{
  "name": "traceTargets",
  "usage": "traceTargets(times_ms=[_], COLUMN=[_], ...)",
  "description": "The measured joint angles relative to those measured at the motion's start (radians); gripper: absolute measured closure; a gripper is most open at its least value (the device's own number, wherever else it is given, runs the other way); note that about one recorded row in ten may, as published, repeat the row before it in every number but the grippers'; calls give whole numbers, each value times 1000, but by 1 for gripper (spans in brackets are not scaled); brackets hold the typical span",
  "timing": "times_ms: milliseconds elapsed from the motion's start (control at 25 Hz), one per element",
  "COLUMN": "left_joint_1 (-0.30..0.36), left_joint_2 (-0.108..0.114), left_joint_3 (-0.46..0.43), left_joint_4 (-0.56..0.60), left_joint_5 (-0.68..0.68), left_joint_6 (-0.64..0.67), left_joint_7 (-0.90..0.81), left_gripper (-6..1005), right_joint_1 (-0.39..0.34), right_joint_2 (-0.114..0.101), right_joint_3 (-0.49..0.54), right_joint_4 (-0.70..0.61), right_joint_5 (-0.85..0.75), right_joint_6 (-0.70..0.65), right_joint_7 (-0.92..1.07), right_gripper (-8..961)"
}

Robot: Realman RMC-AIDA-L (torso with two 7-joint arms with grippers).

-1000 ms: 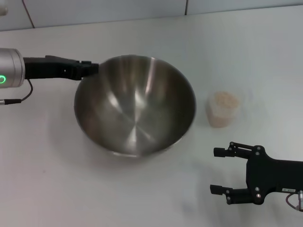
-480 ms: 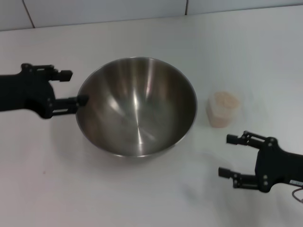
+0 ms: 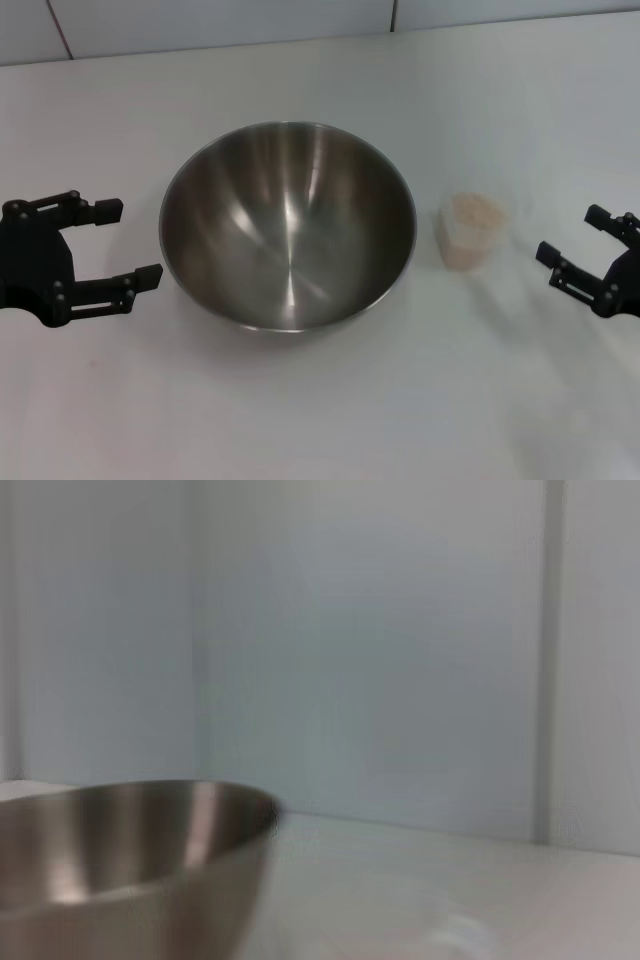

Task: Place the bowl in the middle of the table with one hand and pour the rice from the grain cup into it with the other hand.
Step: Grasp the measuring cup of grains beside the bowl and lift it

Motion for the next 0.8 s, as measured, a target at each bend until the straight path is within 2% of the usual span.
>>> traceTargets(times_ms=[40,240,800], left_joint_1=[-7,-20,-46], left_joint_2=[0,0,0], left_joint_3=[-5,-6,-6], left_joint_4=[-23,-48,-81], left_joint_5=[1,5,9], left_joint_6=[10,12,14], left_joint_7=[3,5,-6], left_gripper=[179,180,183], right_joint_1=[6,31,75], right_joint_2=[0,1,2], right_joint_3=[37,53,63], right_joint_4=[25,72,120], right_joint_5=[0,0,17], right_joint_6=[55,150,217], right_joint_7=[-20,-64,-115], right_gripper=[129,129,129])
